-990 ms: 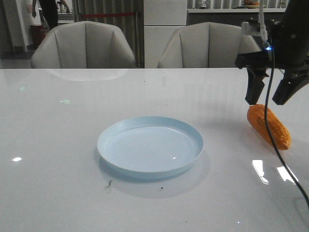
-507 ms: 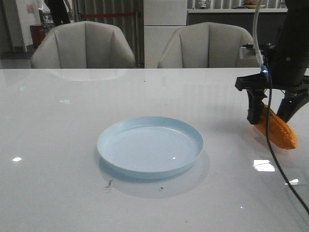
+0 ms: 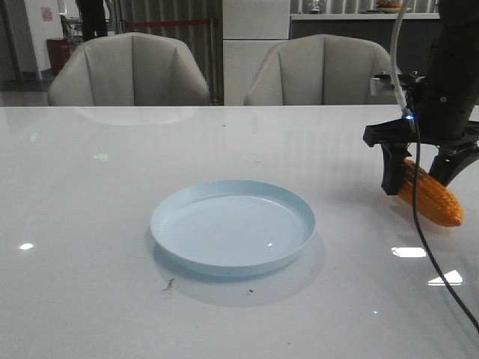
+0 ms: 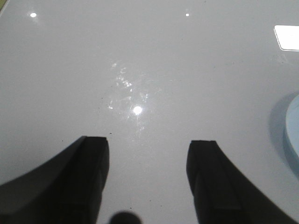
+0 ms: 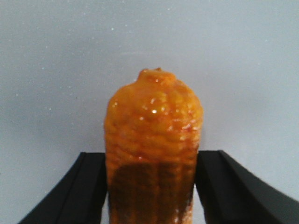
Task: Place corn on plate with both arms
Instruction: 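Lower the right gripper and close it around the corn cob, then lift the corn cob off the table with the right gripper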
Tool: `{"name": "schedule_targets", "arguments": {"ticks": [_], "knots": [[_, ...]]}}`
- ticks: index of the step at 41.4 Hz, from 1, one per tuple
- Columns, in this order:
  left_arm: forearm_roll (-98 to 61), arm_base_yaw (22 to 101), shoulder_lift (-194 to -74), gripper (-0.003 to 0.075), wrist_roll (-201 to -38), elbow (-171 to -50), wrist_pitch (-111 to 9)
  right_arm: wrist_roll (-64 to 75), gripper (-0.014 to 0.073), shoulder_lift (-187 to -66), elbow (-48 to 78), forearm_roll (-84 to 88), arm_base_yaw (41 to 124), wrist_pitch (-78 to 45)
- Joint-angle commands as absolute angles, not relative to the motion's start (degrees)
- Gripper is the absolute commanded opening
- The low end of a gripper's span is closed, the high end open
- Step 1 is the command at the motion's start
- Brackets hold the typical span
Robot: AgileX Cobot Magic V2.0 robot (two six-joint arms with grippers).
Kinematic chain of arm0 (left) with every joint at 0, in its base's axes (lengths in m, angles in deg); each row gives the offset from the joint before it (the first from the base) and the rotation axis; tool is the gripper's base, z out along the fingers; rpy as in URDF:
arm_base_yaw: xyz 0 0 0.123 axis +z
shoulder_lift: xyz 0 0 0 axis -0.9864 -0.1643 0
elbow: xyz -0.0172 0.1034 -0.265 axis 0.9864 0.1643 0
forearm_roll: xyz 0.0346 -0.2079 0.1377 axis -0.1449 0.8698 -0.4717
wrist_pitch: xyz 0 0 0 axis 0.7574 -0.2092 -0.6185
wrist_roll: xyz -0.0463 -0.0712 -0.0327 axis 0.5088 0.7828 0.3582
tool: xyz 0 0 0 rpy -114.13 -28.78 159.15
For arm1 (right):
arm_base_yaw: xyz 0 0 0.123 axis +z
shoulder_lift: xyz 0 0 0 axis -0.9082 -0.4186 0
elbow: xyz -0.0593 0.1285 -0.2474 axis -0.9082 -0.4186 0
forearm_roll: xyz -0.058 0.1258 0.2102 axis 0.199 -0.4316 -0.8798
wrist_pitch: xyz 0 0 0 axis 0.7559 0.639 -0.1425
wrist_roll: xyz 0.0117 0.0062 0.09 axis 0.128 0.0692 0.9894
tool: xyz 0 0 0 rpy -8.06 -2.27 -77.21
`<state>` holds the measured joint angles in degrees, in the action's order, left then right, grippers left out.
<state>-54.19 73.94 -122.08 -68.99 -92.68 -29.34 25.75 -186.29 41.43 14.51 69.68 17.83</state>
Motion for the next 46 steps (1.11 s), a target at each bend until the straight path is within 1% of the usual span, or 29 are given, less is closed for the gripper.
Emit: {"name": "schedule_targets", "arguments": {"ticks": [1,4,10,12,19,28,38,46], "knots": [[-54.3,74.1,-121.8,0.0434,-68.7,-94.3,-32.7,25.9,0.0486,-183.7,42.8,14.7,69.4,16.1],[-54.4,74.1,-121.8,0.0434,-68.7,-94.3,-32.7,25.8,0.0475,-184.0,42.8,14.7,69.4,16.7],[-54.4,74.1,-121.8,0.0434,-68.7,-94.3,-32.7,25.4,0.0346,-184.1,43.1,14.7,69.4,17.1],[-54.4,74.1,-121.8,0.0434,-68.7,-94.3,-32.7,25.4,0.0322,-184.1,43.6,14.7,69.4,17.5],[-54.4,74.1,-121.8,0.0434,-68.7,-94.3,-32.7,23.8,0.0321,-184.1,48.1,14.7,69.6,21.2],[-54.4,74.1,-121.8,0.0434,-68.7,-94.3,-32.9,20.0,0.0321,-184.1,58.7,13.9,72.0,27.4],[-54.4,74.1,-121.8,0.0434,-68.7,-94.3,-33.1,19.7,0.0321,-184.1,68.0,10.2,78.1,31.5],[-54.4,74.1,-121.8,0.0434,-68.7,-94.3,-33.1,19.7,0.0321,-184.4,68.6,9.2,85.0,32.4]]}}
